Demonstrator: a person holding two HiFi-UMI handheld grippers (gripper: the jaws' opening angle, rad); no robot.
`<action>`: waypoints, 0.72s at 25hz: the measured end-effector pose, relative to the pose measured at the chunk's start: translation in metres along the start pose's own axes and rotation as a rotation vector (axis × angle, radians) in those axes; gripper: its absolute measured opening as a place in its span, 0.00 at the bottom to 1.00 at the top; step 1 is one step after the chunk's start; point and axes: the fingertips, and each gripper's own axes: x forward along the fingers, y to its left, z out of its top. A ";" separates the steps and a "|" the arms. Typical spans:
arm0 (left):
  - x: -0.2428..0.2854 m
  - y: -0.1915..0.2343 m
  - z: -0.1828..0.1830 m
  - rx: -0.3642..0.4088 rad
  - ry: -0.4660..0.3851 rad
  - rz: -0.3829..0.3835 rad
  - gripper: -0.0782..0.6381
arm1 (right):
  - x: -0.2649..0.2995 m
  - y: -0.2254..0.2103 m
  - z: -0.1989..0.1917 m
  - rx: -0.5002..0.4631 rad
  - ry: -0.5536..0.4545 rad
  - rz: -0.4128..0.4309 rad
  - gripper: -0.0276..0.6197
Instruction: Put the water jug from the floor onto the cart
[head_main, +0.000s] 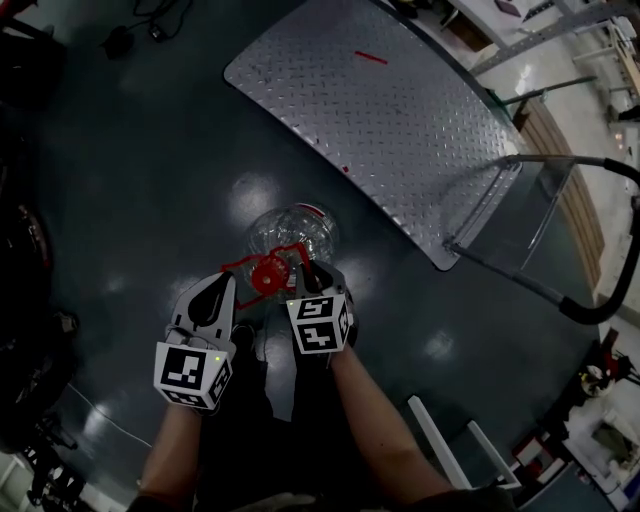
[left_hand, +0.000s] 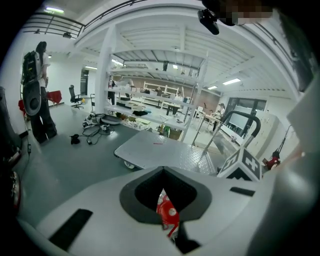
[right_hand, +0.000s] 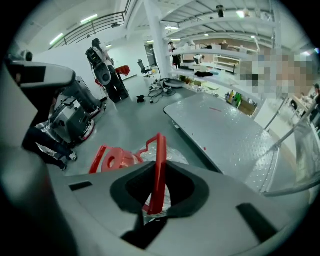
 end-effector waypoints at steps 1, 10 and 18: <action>-0.002 0.000 0.001 -0.001 -0.002 0.001 0.12 | -0.006 0.001 0.001 -0.003 -0.008 -0.001 0.10; -0.036 -0.022 0.054 0.026 -0.026 0.022 0.12 | -0.108 -0.026 0.043 0.066 -0.110 0.026 0.11; -0.046 -0.061 0.159 0.054 -0.147 0.035 0.12 | -0.194 -0.072 0.111 0.051 -0.191 0.059 0.11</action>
